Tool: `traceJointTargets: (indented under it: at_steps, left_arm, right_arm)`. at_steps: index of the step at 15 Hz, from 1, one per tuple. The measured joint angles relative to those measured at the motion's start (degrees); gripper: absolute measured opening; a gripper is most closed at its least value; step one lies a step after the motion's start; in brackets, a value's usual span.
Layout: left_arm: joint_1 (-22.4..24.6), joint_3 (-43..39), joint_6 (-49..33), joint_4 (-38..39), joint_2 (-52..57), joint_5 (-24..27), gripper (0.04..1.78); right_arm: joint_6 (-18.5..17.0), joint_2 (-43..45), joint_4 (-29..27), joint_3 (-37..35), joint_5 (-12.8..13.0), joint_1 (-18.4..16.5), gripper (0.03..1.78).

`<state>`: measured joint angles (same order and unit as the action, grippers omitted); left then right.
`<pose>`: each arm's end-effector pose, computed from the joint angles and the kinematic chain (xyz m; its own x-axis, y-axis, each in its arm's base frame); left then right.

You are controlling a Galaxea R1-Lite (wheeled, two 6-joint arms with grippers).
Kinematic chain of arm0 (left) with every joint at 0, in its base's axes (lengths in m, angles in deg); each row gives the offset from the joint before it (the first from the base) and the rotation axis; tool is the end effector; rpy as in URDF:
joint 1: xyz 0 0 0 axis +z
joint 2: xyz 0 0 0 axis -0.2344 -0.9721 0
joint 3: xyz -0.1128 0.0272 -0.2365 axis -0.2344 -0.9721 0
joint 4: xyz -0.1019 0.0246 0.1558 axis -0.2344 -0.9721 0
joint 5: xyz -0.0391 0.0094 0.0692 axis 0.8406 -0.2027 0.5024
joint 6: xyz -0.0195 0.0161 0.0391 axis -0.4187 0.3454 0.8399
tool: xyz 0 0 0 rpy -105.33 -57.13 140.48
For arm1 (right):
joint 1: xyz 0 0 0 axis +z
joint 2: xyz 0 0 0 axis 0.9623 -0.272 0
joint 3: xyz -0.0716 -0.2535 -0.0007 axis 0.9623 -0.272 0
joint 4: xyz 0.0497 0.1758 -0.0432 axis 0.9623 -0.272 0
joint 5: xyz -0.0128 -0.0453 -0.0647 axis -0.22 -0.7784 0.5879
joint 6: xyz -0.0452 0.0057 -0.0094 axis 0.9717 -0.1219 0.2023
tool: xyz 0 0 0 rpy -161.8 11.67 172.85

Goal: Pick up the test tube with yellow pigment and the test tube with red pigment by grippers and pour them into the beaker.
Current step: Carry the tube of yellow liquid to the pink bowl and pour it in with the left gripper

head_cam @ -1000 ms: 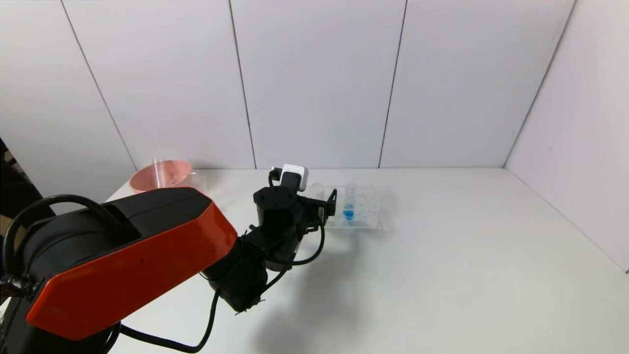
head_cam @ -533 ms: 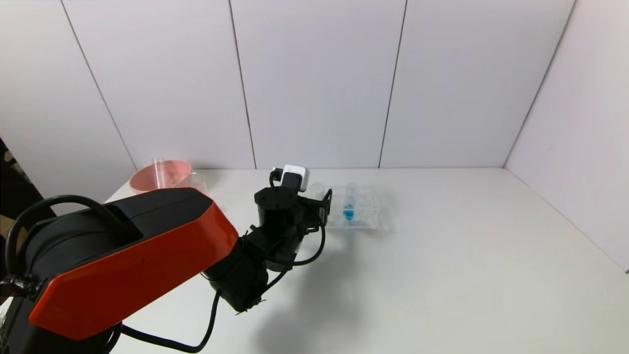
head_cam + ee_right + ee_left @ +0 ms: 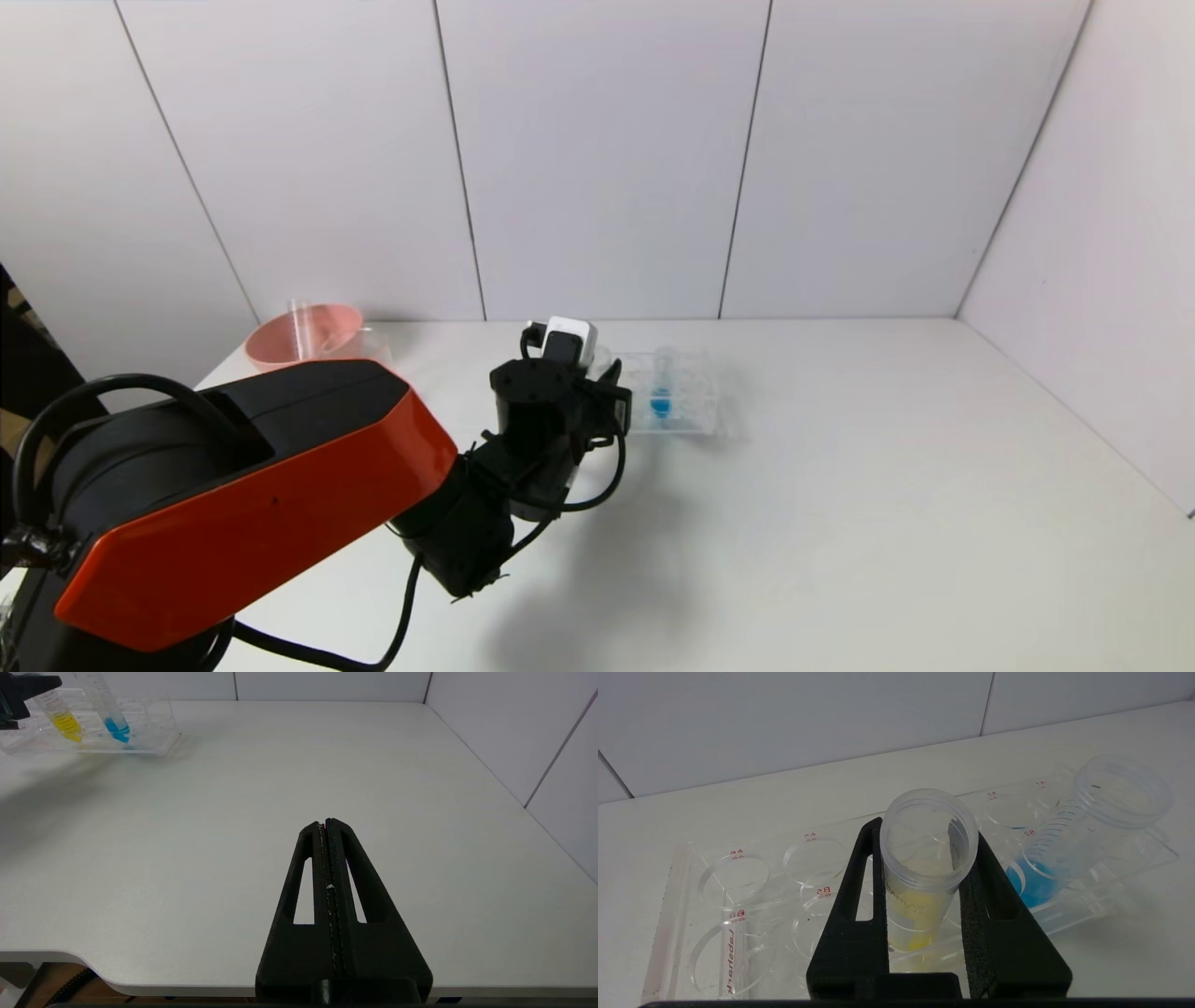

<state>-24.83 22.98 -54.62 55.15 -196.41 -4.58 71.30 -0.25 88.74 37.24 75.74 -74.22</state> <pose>0.3416 -0.2520 0.0554 0.9389 -0.3427 0.0311 0.3439 0.9377 -0.0485 0.0350 -0.0002 0.0752 1.0000 -0.0039 -0.0049 0.0039 1.0000 0.0001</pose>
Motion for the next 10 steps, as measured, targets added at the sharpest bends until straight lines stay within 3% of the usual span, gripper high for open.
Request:
traceJointTargets:
  at_steps: [10]
  left_arm:
    - [-0.72,0.85,0.09,-5.55,3.00,0.30,0.45]
  right_arm:
    - [0.00,0.00,0.00,-0.02,0.02,0.00,0.11]
